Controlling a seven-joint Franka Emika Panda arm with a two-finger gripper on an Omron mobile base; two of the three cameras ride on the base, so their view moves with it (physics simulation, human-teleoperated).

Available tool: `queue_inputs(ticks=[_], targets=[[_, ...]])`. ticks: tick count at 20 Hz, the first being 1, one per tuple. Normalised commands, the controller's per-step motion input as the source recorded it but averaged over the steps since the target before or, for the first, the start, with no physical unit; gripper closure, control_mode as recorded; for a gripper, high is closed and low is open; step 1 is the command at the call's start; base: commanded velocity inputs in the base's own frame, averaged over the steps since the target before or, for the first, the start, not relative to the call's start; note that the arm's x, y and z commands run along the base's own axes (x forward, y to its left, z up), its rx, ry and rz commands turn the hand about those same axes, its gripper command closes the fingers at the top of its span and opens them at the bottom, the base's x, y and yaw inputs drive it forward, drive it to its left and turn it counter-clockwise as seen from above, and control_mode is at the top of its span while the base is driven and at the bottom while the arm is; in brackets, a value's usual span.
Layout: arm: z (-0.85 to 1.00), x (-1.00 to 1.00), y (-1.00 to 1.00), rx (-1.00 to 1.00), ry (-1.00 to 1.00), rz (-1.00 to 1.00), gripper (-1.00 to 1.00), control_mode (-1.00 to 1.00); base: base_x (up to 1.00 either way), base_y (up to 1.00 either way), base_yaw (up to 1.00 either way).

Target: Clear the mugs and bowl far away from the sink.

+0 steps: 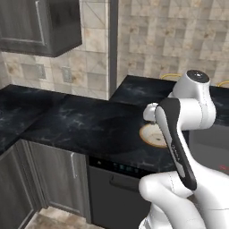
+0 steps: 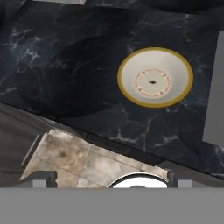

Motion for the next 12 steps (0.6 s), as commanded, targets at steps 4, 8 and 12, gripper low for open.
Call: queue_inputs(ticks=[4, 8, 12], targets=[[0.00, 0.00, 0.00, 0.00, 0.00, 0.00, -1.00, 1.00, 0.18, -0.18, -0.29], [0.00, 0.00, 0.00, 0.00, 0.00, 0.00, -1.00, 1.00, 0.20, -0.21, -0.28], [-0.02, 0.03, -0.11, 0.02, 0.02, -0.04, -1.00, -1.00, 0.11, -0.22, -0.19]])
